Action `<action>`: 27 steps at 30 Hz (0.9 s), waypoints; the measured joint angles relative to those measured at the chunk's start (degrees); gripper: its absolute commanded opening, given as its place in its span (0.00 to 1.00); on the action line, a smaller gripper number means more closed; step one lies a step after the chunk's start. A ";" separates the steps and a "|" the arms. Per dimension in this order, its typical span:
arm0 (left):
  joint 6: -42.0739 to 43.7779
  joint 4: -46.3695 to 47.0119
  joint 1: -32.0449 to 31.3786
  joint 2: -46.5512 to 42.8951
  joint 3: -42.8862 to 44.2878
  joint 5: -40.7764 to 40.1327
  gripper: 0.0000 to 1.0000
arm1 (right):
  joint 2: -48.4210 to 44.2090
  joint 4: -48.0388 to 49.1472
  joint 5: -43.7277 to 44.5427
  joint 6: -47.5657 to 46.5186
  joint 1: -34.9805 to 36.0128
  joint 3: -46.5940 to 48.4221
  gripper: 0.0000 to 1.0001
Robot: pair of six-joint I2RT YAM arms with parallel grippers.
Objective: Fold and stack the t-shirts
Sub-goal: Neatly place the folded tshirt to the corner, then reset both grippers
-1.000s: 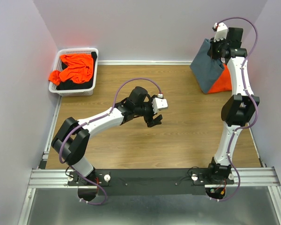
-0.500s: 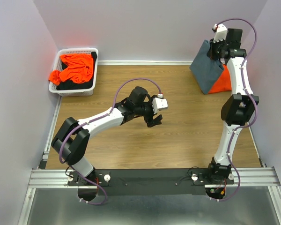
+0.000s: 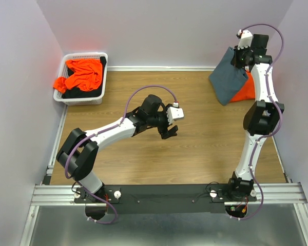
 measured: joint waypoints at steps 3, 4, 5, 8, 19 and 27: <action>0.02 0.00 0.00 0.00 0.00 0.00 0.85 | 0.04 -0.02 -0.02 -0.46 -0.52 0.26 0.00; 0.02 0.00 0.00 0.00 0.00 0.00 0.85 | 0.07 -0.02 -0.02 -0.52 -0.76 0.44 0.01; 0.02 -0.02 0.00 0.00 0.00 0.00 0.85 | 0.24 -0.02 -0.02 -0.70 -1.03 0.85 0.01; 0.04 -0.04 0.00 0.07 0.13 0.00 0.85 | 0.81 0.02 -0.07 -1.01 -1.90 1.68 0.01; 0.22 -1.55 0.00 1.09 0.59 0.00 0.85 | 3.61 1.31 -1.40 -4.24 -4.83 1.75 0.00; 0.22 -2.34 0.00 1.38 0.61 0.00 0.85 | 8.24 3.82 -1.81 -7.61 -6.80 1.75 0.01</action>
